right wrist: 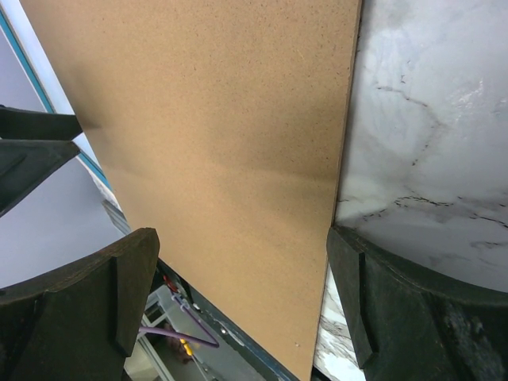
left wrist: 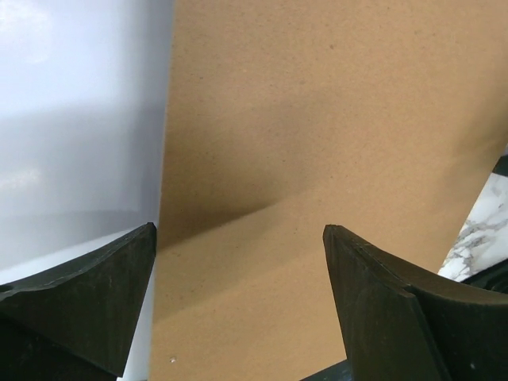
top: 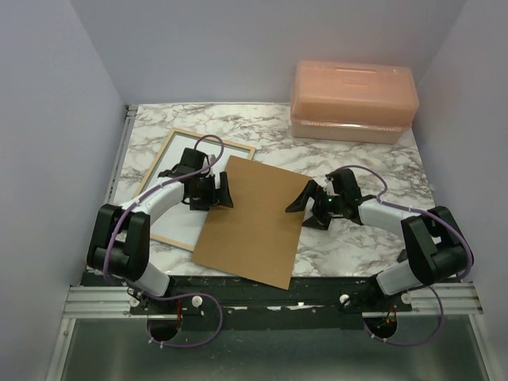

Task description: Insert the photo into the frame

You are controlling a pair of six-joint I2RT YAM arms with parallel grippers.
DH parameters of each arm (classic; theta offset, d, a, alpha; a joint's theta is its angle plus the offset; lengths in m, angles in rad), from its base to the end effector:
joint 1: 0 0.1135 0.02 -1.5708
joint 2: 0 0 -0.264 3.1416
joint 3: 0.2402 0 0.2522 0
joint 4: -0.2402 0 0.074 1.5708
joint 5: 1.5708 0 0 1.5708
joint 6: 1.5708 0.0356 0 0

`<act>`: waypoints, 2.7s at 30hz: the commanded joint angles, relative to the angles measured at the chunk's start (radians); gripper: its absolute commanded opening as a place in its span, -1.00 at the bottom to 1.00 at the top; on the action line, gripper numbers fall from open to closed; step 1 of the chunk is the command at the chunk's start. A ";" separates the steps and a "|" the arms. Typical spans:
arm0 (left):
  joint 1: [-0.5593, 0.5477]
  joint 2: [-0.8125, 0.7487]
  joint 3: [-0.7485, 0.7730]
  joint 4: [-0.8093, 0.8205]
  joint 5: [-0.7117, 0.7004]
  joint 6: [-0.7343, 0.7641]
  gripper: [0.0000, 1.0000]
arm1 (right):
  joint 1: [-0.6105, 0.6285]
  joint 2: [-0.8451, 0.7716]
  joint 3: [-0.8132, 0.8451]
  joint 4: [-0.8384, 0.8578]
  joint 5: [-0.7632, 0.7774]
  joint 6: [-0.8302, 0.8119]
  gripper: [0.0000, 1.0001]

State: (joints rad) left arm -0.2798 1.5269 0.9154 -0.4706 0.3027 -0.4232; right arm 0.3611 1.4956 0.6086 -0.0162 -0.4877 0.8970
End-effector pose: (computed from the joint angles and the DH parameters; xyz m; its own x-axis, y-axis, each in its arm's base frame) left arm 0.2798 -0.0914 0.1904 -0.9372 -0.1386 -0.3200 0.0145 0.9014 -0.4328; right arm 0.2436 0.1098 0.1420 -0.9144 0.3926 -0.0987 0.2100 0.6685 0.7134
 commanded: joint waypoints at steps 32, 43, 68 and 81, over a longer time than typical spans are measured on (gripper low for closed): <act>-0.025 -0.434 -0.003 -0.051 0.482 -0.158 0.37 | 0.018 0.058 -0.074 -0.052 -0.009 -0.063 0.93; -0.035 -0.388 0.006 -0.079 0.322 -0.151 -0.21 | 0.017 0.037 -0.077 -0.053 -0.015 -0.059 0.92; 0.065 -0.621 -0.029 0.036 0.258 -0.265 -1.00 | -0.008 -0.345 0.026 -0.285 0.148 -0.160 1.00; 0.165 -0.764 -0.112 0.395 0.599 -0.539 -1.00 | -0.062 -0.358 -0.081 0.116 -0.265 -0.021 1.00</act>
State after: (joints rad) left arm -0.1310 0.7898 0.8211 -0.3222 0.7139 -0.8177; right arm 0.3058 1.1561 0.5606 -0.0883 -0.5907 0.8070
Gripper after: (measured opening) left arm 0.033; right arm 0.996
